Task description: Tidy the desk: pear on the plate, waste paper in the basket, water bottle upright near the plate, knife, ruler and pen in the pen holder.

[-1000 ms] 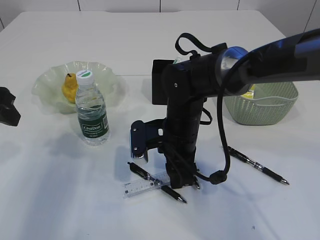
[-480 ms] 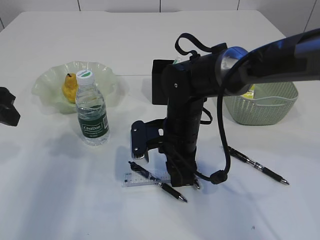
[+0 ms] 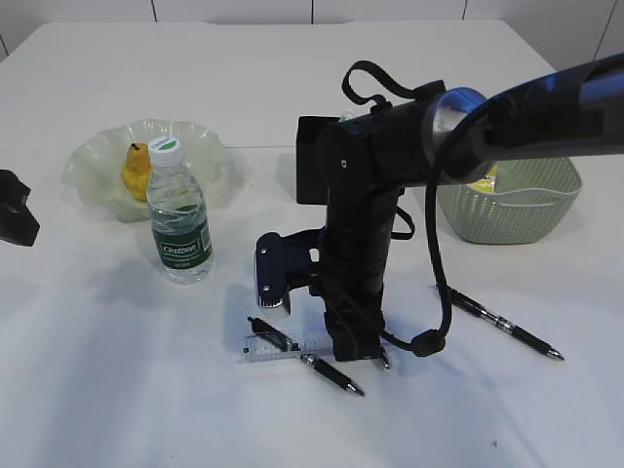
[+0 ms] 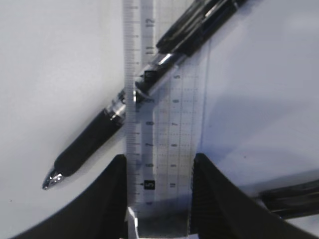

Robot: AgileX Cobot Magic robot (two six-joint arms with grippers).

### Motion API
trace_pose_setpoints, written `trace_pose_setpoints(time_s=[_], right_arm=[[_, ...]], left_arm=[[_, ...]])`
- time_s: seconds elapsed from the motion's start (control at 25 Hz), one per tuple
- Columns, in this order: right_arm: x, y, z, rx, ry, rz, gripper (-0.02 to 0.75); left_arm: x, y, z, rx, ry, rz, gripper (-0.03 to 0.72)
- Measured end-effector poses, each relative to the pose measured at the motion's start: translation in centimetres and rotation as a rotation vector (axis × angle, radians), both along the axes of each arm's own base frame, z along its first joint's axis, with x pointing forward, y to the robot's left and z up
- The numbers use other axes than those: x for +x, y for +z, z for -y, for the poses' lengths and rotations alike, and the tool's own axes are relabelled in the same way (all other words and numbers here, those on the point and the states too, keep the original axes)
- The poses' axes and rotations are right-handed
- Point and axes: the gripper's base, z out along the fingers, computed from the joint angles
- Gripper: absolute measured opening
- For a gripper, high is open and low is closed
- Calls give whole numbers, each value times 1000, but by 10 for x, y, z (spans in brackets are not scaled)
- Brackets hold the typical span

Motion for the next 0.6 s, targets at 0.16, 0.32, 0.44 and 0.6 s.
trace_pose_setpoints(time_s=[0.16, 0.32, 0.44, 0.6], right_arm=[[0, 7, 0, 9, 0, 15, 303], [0, 14, 0, 17, 1, 28, 303], [-1, 20, 1, 22, -1, 37, 303], [-2, 34, 1, 45, -7, 60, 303]], left_arm=[[0, 0, 0, 0, 0, 0, 475], [0, 0, 0, 0, 0, 0, 475], [0, 0, 0, 0, 0, -2, 475], [0, 0, 0, 0, 0, -4, 474]])
